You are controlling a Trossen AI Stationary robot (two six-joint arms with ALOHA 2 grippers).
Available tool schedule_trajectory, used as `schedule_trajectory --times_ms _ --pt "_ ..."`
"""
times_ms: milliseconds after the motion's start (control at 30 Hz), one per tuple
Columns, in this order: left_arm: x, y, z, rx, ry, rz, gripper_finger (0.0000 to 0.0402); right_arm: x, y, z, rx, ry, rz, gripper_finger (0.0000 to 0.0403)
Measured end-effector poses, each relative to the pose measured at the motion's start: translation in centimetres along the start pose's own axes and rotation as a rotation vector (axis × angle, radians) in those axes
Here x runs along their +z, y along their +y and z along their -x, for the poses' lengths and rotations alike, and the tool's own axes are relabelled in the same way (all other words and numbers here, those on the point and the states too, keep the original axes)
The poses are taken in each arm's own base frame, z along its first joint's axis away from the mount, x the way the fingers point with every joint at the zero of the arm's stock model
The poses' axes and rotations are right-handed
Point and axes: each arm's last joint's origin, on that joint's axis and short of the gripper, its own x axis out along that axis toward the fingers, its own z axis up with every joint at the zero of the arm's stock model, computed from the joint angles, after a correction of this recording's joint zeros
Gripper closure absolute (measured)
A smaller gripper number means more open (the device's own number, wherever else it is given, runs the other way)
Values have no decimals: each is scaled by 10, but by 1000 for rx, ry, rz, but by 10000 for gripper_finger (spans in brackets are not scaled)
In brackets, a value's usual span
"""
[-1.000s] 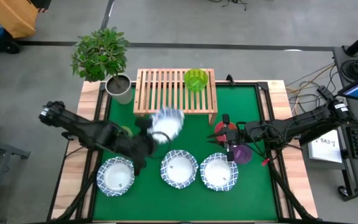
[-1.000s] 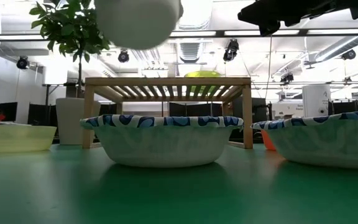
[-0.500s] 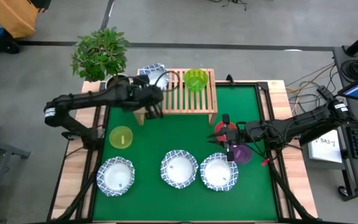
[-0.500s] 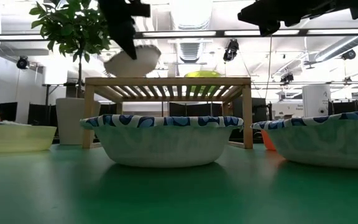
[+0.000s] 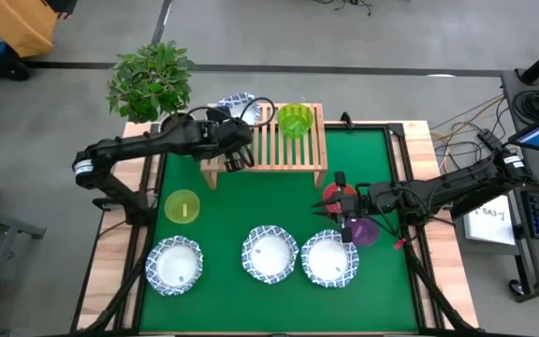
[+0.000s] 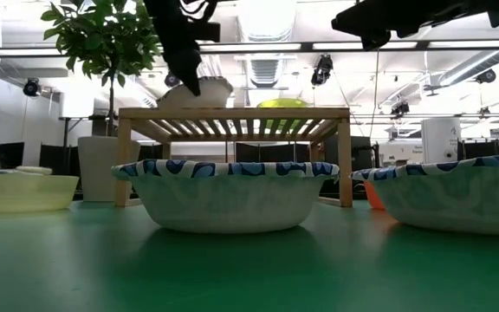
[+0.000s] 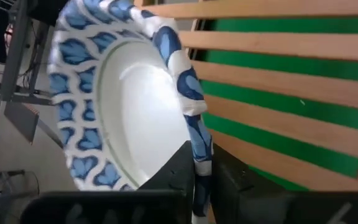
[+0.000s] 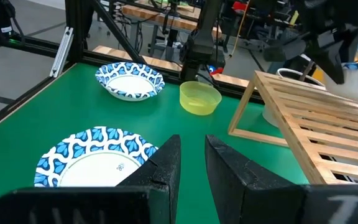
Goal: Place and stack bowls onto a shelf
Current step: Put the white patterned bowl on the shelf, then stack the orange bowl on top of the green bowl on the shelf
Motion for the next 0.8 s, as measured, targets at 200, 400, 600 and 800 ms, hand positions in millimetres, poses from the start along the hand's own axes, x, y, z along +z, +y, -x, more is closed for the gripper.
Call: schedule_trajectory --times_ms 200,400,600,800 --pt "2 -3 -5 -30 1 -7 344 0 0 0 0 1 -6 339" --pt "3 -6 -7 -57 0 8 285 0 0 0 0 1 -7 339" --pt "-2 -8 5 -95 -4 25 239 0 0 0 0 1 -7 339" --pt "-8 -10 29 -150 -29 72 226 0 0 0 -10 2 -30 339"
